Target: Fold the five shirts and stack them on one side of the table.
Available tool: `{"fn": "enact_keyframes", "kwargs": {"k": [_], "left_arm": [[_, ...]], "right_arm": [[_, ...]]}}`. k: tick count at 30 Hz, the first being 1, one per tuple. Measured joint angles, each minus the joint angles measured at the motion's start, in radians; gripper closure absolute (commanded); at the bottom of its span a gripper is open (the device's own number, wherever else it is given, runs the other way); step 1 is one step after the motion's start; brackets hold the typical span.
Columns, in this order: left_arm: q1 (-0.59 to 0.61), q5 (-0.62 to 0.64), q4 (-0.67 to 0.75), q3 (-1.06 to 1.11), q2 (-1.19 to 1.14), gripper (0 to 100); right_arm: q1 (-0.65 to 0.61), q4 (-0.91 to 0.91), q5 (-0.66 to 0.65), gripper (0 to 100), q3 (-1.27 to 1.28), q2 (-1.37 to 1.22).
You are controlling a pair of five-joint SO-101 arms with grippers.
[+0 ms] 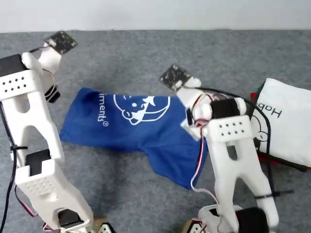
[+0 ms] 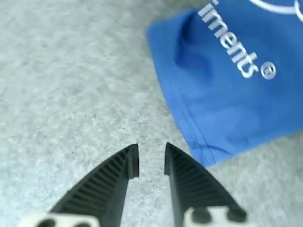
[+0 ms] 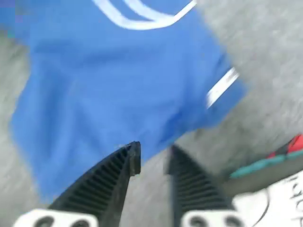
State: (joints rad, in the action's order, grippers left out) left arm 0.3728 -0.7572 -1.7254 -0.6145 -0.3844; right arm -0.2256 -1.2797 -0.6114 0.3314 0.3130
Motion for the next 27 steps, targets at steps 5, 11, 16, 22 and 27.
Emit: {"fn": "enact_keyframes", "kwargs": {"k": [5,11,16,22,27], "left_arm": [[-0.060,0.164,0.130,0.028,-0.063,98],[-0.129,0.284,0.253,0.041,-0.215,98],[-0.161,0.328,0.339,0.041,-0.310,98],[-0.176,0.330,0.434,0.041,-0.397,98],[-0.152,0.330,0.476,0.032,-0.473,98]], "right_arm": [[0.029,0.236,0.000,98.9,0.000,-0.207],[0.026,0.396,0.000,98.9,-0.058,-0.402],[0.028,0.416,0.009,98.9,-0.187,-0.549],[0.077,0.405,0.066,98.9,-0.373,-0.758],[0.147,0.275,0.064,98.9,-0.532,-0.899]]}}
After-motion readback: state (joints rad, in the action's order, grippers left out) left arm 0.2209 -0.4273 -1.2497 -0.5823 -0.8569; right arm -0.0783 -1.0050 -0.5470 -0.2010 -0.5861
